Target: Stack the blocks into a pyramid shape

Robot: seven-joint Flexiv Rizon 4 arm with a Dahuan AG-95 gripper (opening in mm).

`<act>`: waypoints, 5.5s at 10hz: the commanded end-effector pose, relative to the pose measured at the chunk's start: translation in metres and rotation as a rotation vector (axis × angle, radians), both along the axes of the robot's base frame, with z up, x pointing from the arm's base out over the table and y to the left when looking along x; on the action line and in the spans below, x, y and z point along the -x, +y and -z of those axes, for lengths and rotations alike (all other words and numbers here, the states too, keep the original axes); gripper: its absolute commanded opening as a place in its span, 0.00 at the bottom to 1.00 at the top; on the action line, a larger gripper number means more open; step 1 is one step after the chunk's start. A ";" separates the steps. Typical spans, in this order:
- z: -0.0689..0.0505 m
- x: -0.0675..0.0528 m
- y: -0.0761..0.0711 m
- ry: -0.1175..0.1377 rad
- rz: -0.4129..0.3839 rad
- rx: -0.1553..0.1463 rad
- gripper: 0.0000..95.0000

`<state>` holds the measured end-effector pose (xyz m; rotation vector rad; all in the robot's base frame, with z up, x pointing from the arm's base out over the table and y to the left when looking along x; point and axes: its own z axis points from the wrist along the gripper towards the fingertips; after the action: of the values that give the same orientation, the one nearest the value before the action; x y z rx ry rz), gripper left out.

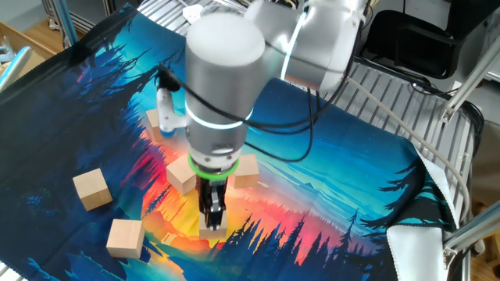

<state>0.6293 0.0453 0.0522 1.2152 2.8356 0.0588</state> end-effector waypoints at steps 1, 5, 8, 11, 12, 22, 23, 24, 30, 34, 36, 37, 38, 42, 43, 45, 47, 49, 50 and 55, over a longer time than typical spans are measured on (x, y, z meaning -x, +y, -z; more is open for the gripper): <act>-0.001 0.000 0.002 -0.002 0.011 0.003 0.60; -0.014 -0.003 0.017 0.002 0.028 0.027 0.60; -0.009 -0.003 0.016 0.004 0.034 0.047 0.80; -0.008 -0.003 0.016 0.007 0.043 0.053 0.80; -0.006 -0.002 0.015 0.006 0.045 0.053 0.80; 0.016 0.000 0.012 -0.007 -0.003 0.053 0.20; 0.014 0.002 0.012 -0.001 -0.029 0.054 0.00; 0.011 0.003 0.012 0.002 -0.045 0.055 0.00; 0.003 0.020 -0.006 0.022 -0.239 0.087 0.00; 0.006 0.025 -0.008 0.020 -0.204 0.084 0.00; 0.005 0.025 -0.010 0.018 -0.061 0.066 0.00; 0.003 0.025 -0.013 0.020 0.015 0.062 0.00; 0.001 0.026 -0.018 0.023 0.077 0.056 0.00; 0.005 0.047 -0.033 0.015 0.281 0.051 0.00; 0.006 0.053 -0.033 0.014 0.328 0.047 0.00; 0.009 0.063 -0.033 0.008 0.434 0.051 0.00; 0.010 0.068 -0.034 -0.002 0.565 0.044 0.00; 0.010 0.068 -0.034 -0.006 0.713 0.048 0.00; 0.010 0.068 -0.034 -0.006 0.762 0.048 0.00; 0.015 0.066 -0.047 0.006 0.863 0.033 0.00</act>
<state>0.5616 0.0008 0.0402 2.2510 2.0774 -0.0350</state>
